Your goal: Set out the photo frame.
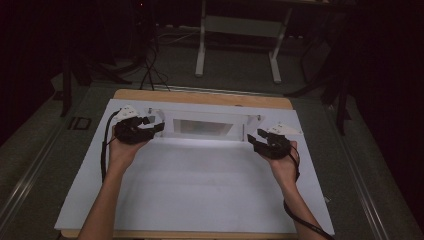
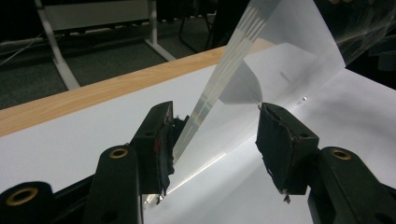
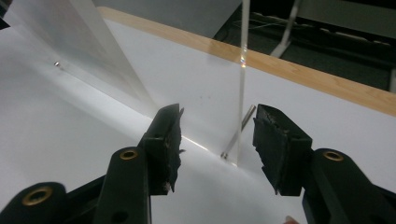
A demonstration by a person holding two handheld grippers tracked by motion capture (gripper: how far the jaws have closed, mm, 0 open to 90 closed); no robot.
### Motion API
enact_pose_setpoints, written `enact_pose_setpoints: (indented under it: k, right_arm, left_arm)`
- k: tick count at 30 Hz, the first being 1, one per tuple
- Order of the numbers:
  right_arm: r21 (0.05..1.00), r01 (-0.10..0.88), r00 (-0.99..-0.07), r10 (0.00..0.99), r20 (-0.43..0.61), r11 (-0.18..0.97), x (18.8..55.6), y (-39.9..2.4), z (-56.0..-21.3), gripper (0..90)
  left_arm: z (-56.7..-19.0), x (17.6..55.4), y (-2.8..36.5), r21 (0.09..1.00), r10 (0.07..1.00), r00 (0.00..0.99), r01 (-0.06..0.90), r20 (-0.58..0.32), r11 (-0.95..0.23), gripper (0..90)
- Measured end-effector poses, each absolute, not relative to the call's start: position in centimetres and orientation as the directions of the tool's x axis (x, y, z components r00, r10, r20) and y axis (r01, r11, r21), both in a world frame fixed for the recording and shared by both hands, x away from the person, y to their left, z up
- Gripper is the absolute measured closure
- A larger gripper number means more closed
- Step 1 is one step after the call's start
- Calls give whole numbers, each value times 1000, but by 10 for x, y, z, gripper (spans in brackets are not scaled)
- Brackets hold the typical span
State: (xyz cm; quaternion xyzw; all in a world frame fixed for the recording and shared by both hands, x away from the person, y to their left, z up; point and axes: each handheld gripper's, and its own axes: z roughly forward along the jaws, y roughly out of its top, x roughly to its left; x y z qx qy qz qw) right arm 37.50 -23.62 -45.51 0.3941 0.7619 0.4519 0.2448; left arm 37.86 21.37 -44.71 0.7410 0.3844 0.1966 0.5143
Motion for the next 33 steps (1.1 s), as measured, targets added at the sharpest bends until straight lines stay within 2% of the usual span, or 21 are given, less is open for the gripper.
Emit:
enact_pose_setpoints:
  k: [5,9,10,12,17,23,33]
  right_arm:
    - [882,381,-574,819,-9,277,390,-234,-456,514]
    - [882,394,-588,809,27,257,396,-236,-455,491]
    - [883,393,-588,808,27,256,397,-236,-455,491]
    - [885,390,-592,806,27,257,397,-237,-456,491]
    - [885,387,-593,804,25,258,398,-237,-455,495]
    - [889,384,-595,803,32,249,402,-237,-456,505]
    - [897,361,-605,796,18,255,413,-231,-460,517]
  left_arm:
    - [-447,382,215,915,764,636,363,-107,-174,468]
    - [-450,385,216,921,766,635,350,-99,-171,355]
    - [-452,387,217,924,764,635,349,-111,-156,355]
    - [-455,391,216,926,755,643,350,-127,-142,299]
    - [-460,395,207,923,734,668,346,-119,-165,299]
    - [-464,397,204,930,751,652,332,-105,-158,379]
    - [-470,402,200,948,788,611,288,-74,-134,386]
